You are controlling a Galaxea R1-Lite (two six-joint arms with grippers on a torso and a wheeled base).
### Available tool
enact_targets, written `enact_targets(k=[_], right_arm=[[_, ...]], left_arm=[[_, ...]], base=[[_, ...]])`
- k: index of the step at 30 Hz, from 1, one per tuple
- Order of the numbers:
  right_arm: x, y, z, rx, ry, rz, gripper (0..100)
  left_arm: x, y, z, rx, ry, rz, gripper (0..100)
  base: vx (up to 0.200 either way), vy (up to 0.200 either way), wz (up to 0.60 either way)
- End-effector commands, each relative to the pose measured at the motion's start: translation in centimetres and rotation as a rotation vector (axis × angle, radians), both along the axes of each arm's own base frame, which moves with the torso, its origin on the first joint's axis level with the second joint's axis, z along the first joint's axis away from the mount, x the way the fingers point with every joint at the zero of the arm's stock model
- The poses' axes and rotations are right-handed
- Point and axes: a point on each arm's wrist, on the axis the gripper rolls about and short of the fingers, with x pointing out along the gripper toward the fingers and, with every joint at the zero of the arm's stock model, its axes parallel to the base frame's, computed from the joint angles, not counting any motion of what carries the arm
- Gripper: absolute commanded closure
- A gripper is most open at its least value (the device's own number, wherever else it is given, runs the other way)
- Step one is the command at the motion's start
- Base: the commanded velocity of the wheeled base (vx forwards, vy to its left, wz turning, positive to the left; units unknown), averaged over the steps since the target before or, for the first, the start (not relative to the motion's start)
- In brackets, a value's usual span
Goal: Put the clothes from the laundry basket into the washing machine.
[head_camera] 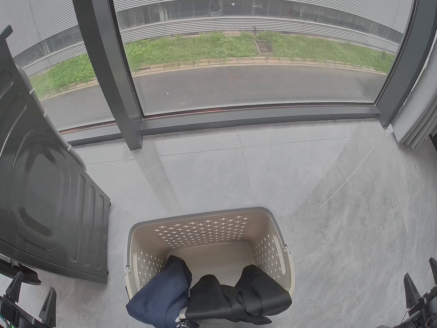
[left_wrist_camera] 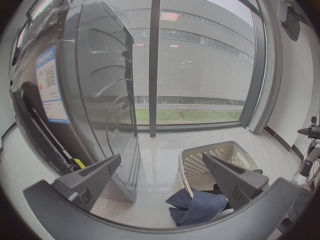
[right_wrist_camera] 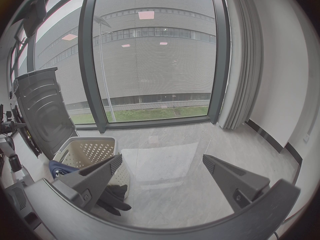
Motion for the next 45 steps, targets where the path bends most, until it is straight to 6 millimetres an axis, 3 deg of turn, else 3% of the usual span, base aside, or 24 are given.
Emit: enact_targets(k=[1,6,12,24,30,45], right_arm=[[0.00,0.00,-0.53,0.000,0.001,0.000,0],[0.00,0.00,-0.53,0.000,0.001,0.000,0],[0.00,0.00,-0.53,0.000,0.001,0.000,0],[0.00,0.00,-0.53,0.000,0.001,0.000,0],[0.00,0.00,-0.53,0.000,0.001,0.000,0],[0.00,0.00,-0.53,0.000,0.001,0.000,0]], left_arm=[[0.03,0.00,-0.47,0.000,0.004,0.002,0],[0.03,0.00,-0.47,0.000,0.004,0.002,0],[0.04,0.00,-0.47,0.000,0.005,0.002,0],[0.03,0.00,-0.47,0.000,0.004,0.002,0],[0.04,0.00,-0.47,0.000,0.005,0.002,0],[0.04,0.00,-0.47,0.000,0.005,0.002,0]], base=[[0.000,0.000,0.00],[0.000,0.000,0.00],[0.200,0.000,0.00],[0.000,0.000,0.00],[0.200,0.000,0.00],[0.000,0.000,0.00]])
